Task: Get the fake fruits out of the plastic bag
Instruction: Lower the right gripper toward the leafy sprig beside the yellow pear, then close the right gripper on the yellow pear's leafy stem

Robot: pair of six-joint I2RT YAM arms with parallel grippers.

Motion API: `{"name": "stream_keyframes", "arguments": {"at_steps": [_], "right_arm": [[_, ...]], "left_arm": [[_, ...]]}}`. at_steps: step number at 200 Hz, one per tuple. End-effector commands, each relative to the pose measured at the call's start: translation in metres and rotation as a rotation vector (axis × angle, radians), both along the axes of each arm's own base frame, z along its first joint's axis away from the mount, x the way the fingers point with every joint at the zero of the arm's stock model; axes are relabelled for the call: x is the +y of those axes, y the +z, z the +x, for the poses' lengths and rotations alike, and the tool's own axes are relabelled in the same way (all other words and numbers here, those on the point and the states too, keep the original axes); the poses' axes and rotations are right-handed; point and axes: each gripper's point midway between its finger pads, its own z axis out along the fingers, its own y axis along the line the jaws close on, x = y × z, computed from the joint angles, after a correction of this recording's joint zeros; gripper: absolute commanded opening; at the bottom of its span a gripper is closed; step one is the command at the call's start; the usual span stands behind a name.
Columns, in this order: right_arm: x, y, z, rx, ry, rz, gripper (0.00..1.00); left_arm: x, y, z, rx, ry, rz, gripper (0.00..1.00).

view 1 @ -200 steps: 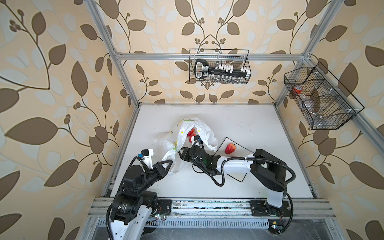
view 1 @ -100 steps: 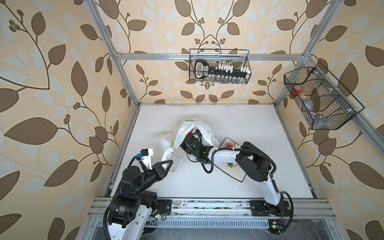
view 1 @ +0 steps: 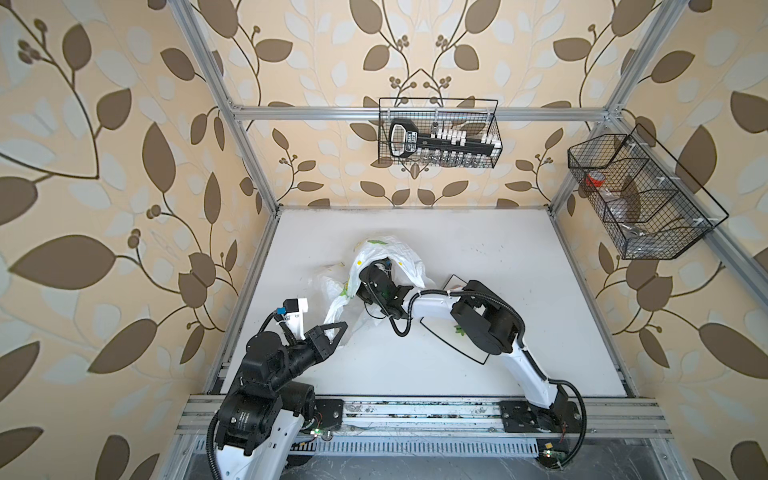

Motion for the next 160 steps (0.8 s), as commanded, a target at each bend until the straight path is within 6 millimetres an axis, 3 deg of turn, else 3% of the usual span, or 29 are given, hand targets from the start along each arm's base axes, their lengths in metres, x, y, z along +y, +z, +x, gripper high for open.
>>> {"name": "stream_keyframes", "arguments": {"at_steps": [1,66,113,136,160], "right_arm": [[0.006,-0.01,0.008,0.041,-0.022,-0.004,0.59],[0.011,-0.033,0.034,0.052,-0.084,-0.068,0.58],[0.003,-0.028,0.047,0.015,-0.104,-0.099,0.36],[-0.001,-0.02,0.044,-0.015,-0.091,-0.1,0.18],[0.001,-0.007,0.039,-0.036,-0.054,-0.094,0.1]], "left_arm": [[-0.006,0.019,-0.004,-0.067,-0.046,-0.002,0.0],[-0.007,0.019,-0.005,-0.072,-0.055,0.001,0.0],[-0.005,0.015,-0.005,-0.064,-0.047,0.011,0.0],[-0.003,0.011,-0.003,-0.055,-0.033,0.009,0.0],[-0.002,0.005,0.0,-0.039,-0.012,0.0,0.0]]}}
